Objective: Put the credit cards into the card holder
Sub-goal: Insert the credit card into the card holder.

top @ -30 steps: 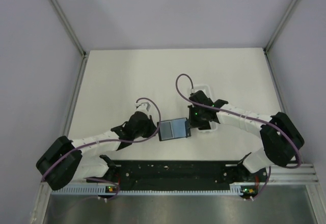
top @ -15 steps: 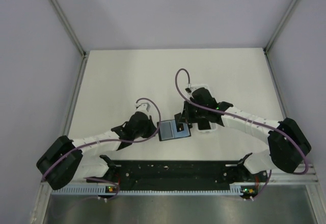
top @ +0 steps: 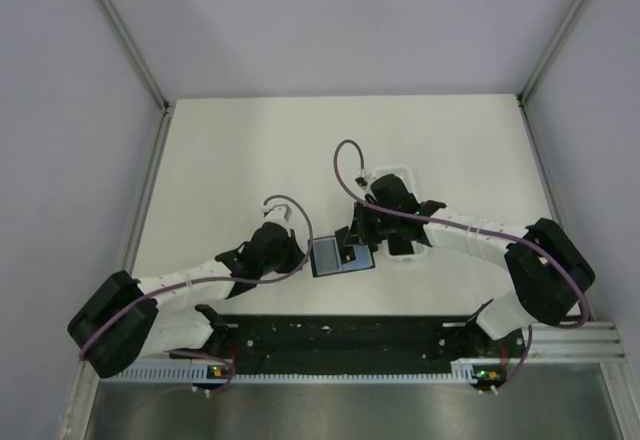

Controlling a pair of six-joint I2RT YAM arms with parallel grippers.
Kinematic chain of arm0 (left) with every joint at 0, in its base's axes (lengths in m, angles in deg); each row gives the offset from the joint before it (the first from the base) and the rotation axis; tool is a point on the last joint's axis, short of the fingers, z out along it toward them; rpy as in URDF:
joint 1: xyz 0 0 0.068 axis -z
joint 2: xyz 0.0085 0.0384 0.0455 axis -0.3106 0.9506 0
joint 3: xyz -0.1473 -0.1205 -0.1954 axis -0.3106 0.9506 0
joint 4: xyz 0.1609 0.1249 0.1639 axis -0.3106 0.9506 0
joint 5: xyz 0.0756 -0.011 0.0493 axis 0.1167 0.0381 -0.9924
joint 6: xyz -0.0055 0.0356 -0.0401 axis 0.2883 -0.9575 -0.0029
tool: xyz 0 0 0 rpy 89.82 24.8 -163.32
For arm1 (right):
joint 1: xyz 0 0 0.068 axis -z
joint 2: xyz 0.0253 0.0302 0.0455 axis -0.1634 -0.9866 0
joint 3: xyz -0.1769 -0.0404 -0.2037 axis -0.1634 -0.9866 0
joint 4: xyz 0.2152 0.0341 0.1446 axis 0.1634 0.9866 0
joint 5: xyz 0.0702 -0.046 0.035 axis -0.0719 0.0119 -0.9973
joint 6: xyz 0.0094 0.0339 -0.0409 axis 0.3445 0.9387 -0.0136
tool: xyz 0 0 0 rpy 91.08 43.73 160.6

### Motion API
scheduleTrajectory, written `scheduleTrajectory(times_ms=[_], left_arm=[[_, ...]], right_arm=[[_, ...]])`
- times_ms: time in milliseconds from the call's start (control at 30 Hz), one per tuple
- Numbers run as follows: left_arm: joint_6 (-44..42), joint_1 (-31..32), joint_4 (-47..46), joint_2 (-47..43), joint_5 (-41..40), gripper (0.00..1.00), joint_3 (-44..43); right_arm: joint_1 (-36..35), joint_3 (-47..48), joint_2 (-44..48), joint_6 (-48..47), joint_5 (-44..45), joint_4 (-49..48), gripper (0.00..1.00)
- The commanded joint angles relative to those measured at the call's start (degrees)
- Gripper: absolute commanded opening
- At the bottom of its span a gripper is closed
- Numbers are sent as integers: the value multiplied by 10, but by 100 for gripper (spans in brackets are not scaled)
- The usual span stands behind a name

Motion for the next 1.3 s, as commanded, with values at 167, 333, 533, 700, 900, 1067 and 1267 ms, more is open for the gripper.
scheduleTrajectory(times_ms=[167,333,533,700,900,1067,1267], left_arm=[[4,2,-21,12,-6,0,7],[6,2,-25,14,-5,0,7],[3,2,-26,23,-2,0,2],[3,2,-28,26,-1,0,1],[1,2,-25,27,-1,0,-2],[1,2,-23,31,-1,0,-3],[1,2,-25,31,0,0,-5]], right_arm=[[-7,20,-43,19,-39,-45,0],[9,31,-69,26,-73,-44,0],[32,28,-78,39,-93,-46,0],[38,22,-81,44,-97,-51,0],[45,23,-95,51,-105,-55,0],[51,21,-103,50,-101,-56,0],[55,17,-105,51,-92,-56,0]])
